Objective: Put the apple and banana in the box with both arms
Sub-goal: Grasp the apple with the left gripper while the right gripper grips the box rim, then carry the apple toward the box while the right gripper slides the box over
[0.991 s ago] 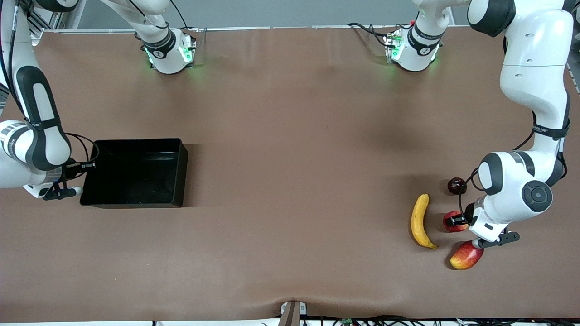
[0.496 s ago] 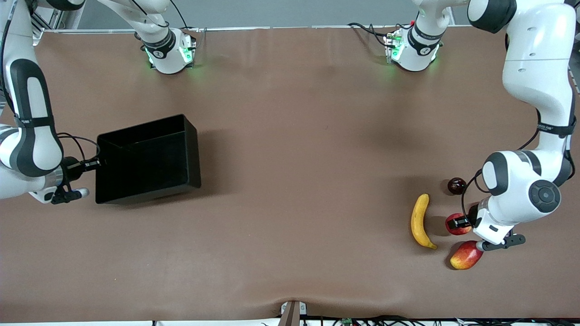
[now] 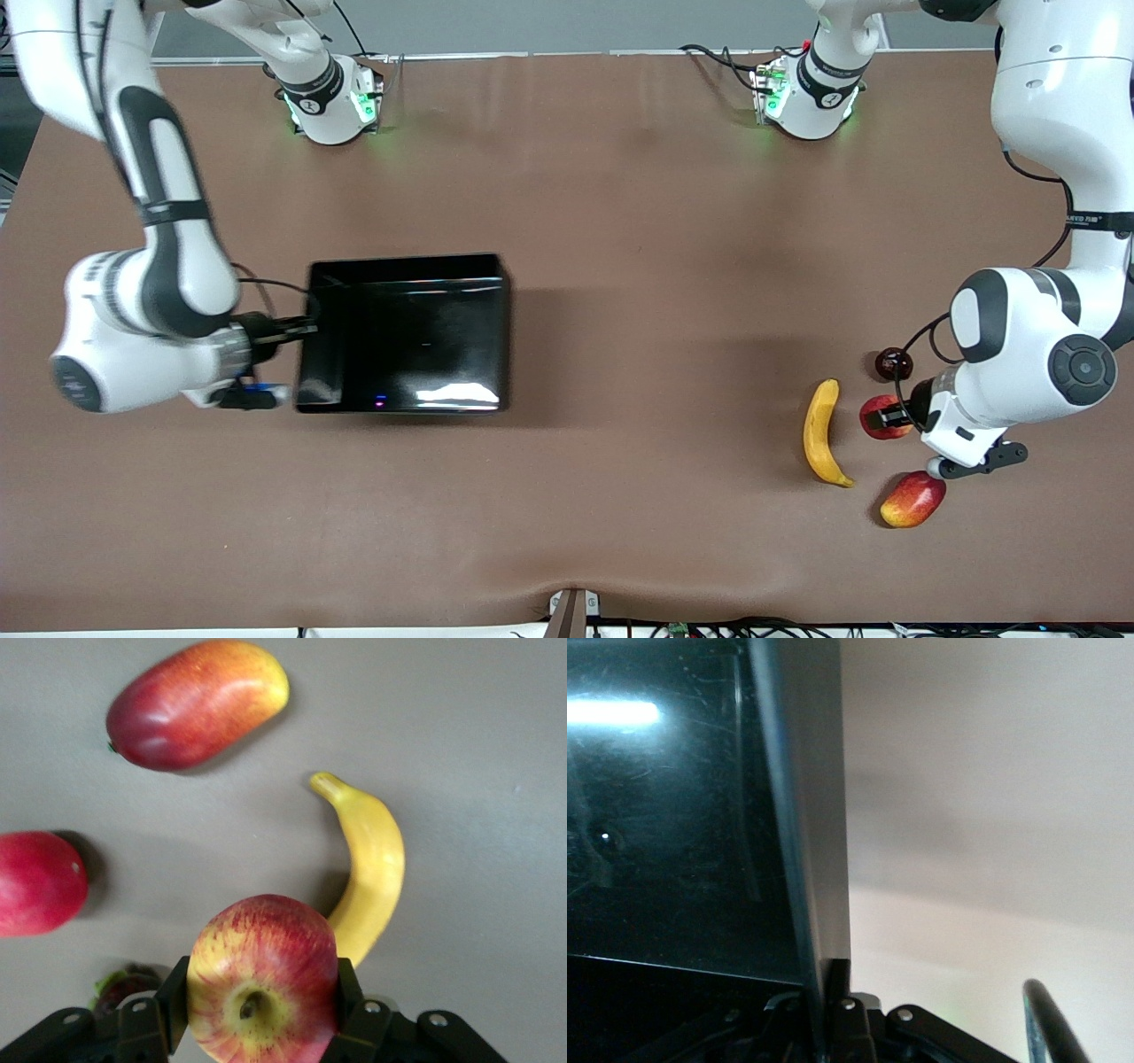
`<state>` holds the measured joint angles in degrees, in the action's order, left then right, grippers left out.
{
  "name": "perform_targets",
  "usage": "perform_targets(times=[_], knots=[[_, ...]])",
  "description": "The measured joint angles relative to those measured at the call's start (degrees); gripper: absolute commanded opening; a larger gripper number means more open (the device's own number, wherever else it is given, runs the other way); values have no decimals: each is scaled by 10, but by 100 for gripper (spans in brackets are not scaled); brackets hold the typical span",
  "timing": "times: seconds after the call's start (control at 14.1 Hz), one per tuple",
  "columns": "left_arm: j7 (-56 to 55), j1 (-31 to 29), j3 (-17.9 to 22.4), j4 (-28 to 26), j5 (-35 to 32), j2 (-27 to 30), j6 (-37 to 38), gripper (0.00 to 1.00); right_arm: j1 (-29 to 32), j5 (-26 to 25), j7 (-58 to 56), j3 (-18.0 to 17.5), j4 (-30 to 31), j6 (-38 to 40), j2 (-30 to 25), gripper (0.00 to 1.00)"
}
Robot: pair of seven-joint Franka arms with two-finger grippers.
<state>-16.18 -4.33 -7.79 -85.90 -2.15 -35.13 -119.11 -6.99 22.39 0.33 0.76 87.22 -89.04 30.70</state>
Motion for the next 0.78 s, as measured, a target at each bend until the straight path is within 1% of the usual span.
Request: perform_targets(times=[0.07,0.21,0.42,0.57,0.78], knots=[[-6,3,-3,-5,0,5,2,0,-26,9,23,0,-3,-17,0,0],[-12,10,-4,-22,0,21,3,0,-81,14,68,-1,-3,-78,2,0],[-23,13,-13,-51,0,51,4,0,-158,15,146,-1,-3,-151,22,0],[-43,13,-22,-67,0,67,5,0,-193,15,184,-1,-3,-194,42,0],[-97,13,-49,-80,0,77,5,0,-227,15,202,0,-3,-259,69,0]])
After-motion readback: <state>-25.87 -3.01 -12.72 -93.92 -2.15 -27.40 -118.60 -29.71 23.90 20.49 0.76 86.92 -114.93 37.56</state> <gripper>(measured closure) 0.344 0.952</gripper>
